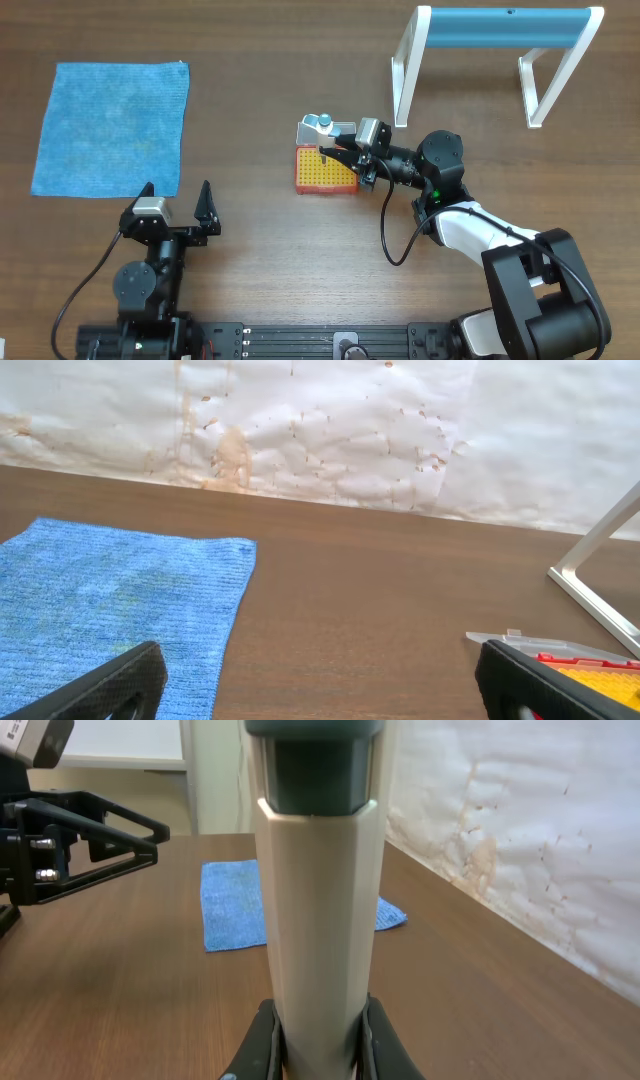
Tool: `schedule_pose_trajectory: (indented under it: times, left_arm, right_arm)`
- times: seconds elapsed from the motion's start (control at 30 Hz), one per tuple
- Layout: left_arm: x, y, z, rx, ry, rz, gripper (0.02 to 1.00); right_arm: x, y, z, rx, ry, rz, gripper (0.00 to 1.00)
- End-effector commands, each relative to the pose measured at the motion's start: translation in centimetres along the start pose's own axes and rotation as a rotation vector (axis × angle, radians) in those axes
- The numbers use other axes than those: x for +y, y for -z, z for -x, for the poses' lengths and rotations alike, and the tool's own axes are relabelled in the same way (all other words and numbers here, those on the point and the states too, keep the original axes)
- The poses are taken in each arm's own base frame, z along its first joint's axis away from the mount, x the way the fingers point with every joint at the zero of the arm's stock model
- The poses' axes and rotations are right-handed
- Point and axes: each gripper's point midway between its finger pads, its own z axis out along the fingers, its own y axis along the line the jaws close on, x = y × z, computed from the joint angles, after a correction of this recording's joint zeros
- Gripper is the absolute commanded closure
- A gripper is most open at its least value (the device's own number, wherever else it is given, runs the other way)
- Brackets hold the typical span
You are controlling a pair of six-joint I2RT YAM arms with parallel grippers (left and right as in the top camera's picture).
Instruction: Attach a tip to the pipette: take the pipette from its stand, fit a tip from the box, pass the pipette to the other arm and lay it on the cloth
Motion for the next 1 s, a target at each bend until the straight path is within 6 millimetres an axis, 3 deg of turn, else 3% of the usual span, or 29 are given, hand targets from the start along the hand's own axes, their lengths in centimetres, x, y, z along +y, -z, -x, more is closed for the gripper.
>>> schedule_pose_trajectory:
  times: [0.03,0.5,1.0]
  left_arm:
    - [0.1,0.0,-0.1,0.001,-0.014,0.008,0.018]
    - [0.1,0.0,-0.1,0.001,-0.014,0.008,0.018]
    - [0.1,0.0,-0.1,0.001,-0.014,0.008,0.018]
  right_arm:
    - [-0.3,0.3,1.5,-0.025,-0.006,-0.014,0.925]
    - [-1.6,0.9,5.7,-0.039,-0.005,-0.036,0.925]
    - [-3.0,0.2,13.6,-0.053,0.01,0.001,0.923]
